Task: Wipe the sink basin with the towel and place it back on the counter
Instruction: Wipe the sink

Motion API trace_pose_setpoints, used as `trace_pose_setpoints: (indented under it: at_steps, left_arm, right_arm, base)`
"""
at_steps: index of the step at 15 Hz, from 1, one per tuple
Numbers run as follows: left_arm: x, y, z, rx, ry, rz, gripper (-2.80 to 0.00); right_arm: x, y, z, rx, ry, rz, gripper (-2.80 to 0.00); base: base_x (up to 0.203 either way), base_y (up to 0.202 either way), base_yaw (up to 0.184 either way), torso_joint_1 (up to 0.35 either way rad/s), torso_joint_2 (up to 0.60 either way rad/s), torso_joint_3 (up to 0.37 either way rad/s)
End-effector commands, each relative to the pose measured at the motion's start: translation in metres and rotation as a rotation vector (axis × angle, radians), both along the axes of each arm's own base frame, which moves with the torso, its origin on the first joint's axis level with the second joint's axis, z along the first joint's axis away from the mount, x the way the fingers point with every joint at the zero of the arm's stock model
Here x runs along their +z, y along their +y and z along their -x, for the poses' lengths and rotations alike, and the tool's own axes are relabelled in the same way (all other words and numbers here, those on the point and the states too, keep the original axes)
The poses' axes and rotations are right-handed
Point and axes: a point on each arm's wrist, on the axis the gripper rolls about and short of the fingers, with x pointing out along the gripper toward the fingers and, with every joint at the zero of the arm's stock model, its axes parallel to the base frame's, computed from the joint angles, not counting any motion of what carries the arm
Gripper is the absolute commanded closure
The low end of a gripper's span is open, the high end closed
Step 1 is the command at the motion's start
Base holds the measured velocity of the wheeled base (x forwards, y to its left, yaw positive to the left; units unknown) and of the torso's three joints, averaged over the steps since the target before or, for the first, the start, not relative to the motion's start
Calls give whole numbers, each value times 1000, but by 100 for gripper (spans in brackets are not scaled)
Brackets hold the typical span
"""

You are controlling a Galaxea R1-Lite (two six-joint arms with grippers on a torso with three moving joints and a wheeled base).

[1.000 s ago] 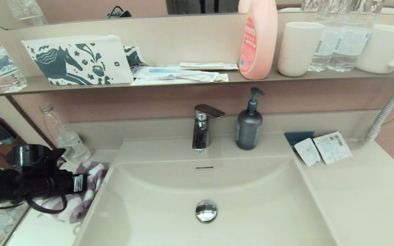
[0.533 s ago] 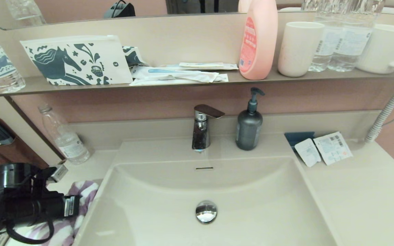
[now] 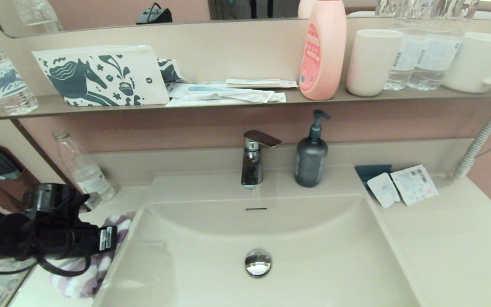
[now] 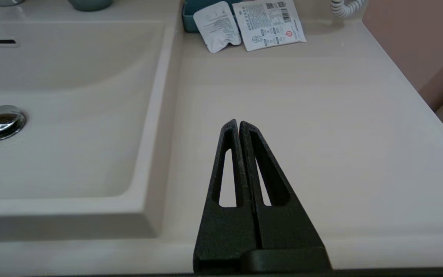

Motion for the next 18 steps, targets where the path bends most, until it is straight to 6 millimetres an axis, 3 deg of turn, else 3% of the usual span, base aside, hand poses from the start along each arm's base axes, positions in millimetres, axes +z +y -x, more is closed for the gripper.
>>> trace_pose_setpoints:
  at_steps: [1, 6, 11, 15, 18]
  left_arm:
    - [-7, 0, -40, -21, -64, -9, 0]
    - [-15, -3, -96, -52, -139, -17, 0]
    - [3, 1, -123, -52, -242, -35, 0]
    - [16, 5, -130, -48, -295, -46, 0]
    - [25, 3, -118, -49, -287, -44, 0]
  right_arm:
    - [0, 0, 0, 0, 0, 0, 0]
    - [0, 0, 0, 1, 0, 0, 0]
    - [0, 0, 0, 1, 0, 0, 0]
    - [0, 0, 0, 0, 0, 0, 0]
    - [0, 0, 0, 1, 0, 1, 0]
  base:
    - [0, 0, 0, 0, 0, 0]
    - [0, 0, 0, 0, 0, 0]
    - [0, 0, 0, 0, 0, 0]
    - [0, 0, 0, 0, 0, 0]
    - [0, 0, 0, 0, 0, 0]
